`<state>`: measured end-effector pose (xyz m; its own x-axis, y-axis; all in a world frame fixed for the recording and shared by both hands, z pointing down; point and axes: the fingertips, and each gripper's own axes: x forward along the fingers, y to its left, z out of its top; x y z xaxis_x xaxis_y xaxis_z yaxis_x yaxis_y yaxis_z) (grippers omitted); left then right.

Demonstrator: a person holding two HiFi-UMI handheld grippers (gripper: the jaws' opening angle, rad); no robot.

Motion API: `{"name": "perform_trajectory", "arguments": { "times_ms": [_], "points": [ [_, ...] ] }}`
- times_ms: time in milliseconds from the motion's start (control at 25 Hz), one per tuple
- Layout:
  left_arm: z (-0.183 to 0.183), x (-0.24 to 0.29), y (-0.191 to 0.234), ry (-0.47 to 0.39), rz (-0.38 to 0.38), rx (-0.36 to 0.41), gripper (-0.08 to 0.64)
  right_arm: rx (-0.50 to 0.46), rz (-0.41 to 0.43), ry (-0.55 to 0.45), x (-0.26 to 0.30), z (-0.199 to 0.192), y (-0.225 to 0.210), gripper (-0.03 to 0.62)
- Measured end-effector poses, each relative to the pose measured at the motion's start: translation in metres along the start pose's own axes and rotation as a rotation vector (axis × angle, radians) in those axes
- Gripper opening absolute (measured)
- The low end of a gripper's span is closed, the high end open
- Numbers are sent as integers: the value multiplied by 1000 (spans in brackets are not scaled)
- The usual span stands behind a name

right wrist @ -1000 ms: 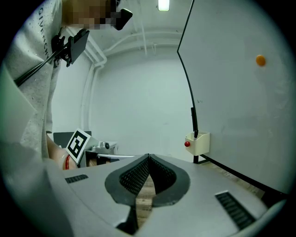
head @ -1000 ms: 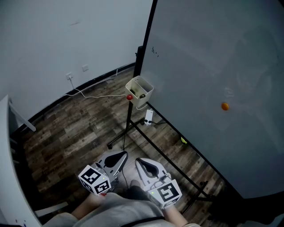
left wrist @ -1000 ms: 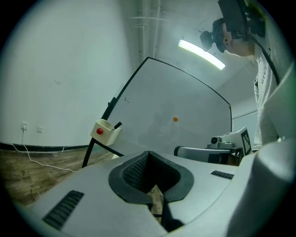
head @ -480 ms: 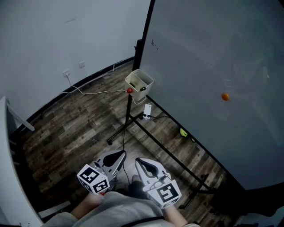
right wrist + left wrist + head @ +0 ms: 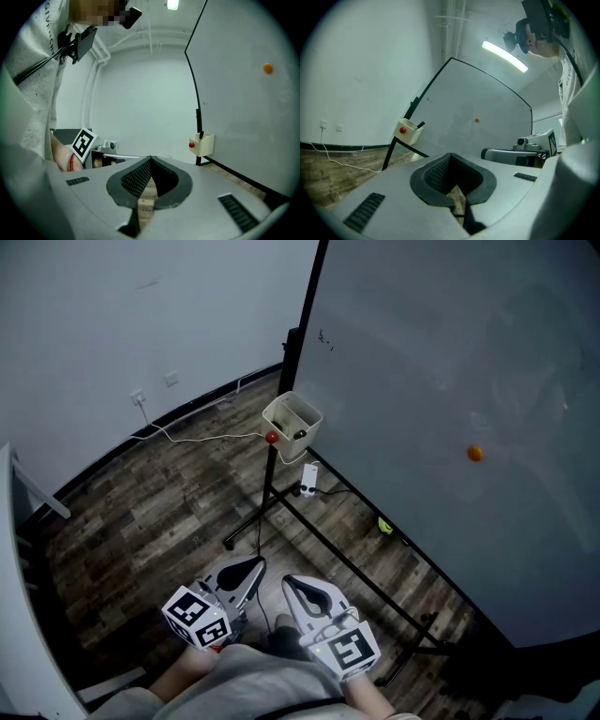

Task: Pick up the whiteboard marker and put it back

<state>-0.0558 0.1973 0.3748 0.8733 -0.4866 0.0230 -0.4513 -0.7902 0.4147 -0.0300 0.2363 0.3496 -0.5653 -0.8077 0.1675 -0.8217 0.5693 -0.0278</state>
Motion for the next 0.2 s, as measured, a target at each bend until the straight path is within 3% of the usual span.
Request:
{"name": "perform_trajectory", "arguments": {
  "times_ms": [200],
  "points": [
    [2, 8, 5, -6, 12, -5, 15, -5, 11, 3, 5, 1, -9, 18]
  ]
}}
